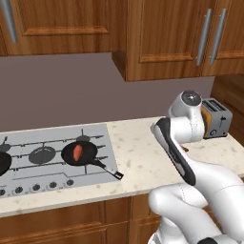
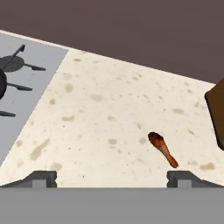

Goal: Place both pans onto different burners. Then place the sweet potato and the chicken drumstick on different pans.

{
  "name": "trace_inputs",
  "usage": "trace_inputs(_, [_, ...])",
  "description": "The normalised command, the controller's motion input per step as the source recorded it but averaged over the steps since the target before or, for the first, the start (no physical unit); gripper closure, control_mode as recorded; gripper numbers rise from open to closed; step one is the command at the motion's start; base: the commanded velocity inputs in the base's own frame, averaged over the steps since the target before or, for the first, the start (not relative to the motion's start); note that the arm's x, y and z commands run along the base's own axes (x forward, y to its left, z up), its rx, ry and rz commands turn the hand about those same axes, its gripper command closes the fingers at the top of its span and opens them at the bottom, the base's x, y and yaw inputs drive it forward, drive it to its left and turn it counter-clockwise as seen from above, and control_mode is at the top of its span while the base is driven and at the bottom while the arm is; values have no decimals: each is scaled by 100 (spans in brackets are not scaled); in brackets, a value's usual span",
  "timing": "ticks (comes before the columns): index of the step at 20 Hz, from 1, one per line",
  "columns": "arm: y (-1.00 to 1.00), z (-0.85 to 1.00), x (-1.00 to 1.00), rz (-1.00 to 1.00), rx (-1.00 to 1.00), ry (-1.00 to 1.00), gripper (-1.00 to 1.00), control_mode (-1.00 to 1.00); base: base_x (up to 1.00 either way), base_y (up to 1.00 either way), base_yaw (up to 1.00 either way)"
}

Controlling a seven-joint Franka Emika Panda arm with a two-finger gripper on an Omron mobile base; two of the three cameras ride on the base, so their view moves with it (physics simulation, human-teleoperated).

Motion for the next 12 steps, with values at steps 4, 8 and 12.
trace_inputs(4, [-18, -10, 21, 0, 1, 1, -100, -100, 0, 0, 0])
trace_inputs(8, [-26, -31, 15, 2, 0, 0, -100, -100, 0, 0, 0])
trace_inputs(12, [-31, -37, 21, 3, 0, 0, -100, -100, 0, 0, 0])
